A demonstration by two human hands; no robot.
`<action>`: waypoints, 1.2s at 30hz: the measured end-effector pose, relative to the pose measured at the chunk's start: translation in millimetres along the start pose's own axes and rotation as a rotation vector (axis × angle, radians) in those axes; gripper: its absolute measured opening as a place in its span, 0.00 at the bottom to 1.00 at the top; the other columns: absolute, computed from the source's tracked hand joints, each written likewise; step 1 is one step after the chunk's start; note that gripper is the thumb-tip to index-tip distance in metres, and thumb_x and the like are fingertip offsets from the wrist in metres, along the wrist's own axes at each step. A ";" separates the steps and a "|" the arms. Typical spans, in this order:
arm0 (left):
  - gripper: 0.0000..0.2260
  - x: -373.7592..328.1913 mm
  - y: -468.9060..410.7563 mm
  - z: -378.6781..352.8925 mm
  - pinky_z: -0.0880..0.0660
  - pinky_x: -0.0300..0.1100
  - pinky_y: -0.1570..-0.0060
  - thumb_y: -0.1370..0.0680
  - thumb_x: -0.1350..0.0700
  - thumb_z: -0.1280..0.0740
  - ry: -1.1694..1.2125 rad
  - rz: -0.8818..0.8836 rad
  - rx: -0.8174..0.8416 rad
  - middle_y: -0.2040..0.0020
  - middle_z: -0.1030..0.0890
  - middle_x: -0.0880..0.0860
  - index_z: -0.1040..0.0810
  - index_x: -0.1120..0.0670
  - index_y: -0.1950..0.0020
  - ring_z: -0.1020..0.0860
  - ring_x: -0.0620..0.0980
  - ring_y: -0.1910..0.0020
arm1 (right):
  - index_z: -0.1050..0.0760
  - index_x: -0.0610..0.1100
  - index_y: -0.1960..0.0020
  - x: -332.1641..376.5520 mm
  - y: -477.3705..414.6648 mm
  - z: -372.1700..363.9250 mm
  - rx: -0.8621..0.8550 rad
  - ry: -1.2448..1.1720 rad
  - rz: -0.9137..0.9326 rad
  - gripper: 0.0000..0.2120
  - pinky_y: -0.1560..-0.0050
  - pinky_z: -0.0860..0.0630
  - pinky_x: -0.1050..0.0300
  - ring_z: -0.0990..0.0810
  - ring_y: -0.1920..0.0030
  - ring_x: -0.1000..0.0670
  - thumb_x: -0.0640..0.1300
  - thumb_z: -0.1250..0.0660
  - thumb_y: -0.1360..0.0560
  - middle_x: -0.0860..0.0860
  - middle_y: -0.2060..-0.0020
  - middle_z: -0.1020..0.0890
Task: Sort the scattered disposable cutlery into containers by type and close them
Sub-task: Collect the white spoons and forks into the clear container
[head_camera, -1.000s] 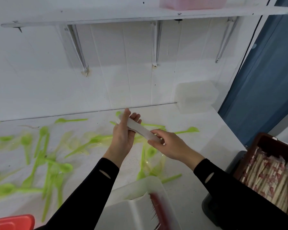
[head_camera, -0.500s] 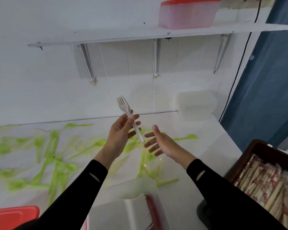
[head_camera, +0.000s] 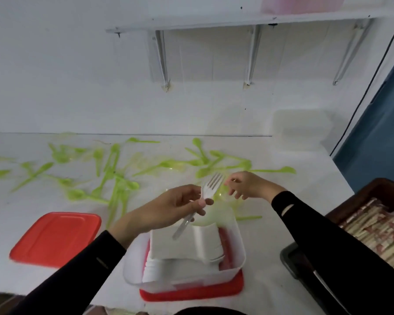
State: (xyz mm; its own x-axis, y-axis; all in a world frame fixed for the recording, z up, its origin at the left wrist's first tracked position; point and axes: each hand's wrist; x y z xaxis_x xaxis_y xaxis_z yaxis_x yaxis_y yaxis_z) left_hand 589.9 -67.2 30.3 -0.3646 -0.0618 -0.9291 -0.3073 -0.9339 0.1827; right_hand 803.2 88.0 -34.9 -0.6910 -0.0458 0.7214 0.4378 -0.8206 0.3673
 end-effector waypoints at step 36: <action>0.19 47.0 27.0 -34.7 0.35 0.31 0.52 0.22 0.53 0.30 -0.936 -0.095 0.319 0.43 0.22 0.52 0.24 0.52 0.32 0.22 0.50 0.47 | 0.25 0.45 0.44 -13.4 -0.1 13.6 0.046 0.151 -0.089 0.10 0.61 0.24 0.59 0.18 0.61 0.52 0.47 0.42 0.18 0.51 0.55 0.17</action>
State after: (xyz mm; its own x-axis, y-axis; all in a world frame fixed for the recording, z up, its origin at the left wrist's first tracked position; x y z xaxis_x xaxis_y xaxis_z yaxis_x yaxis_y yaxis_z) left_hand 595.0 -107.6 -19.6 -0.8311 0.4393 -0.3410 -0.5429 -0.7738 0.3263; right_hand 820.2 96.4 -36.7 -0.8053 -0.0623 0.5896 0.3946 -0.7984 0.4547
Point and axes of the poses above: each hand's wrist, its own y-axis away from the middle knuckle, its own z-axis out of the back of the hand, x = y × z
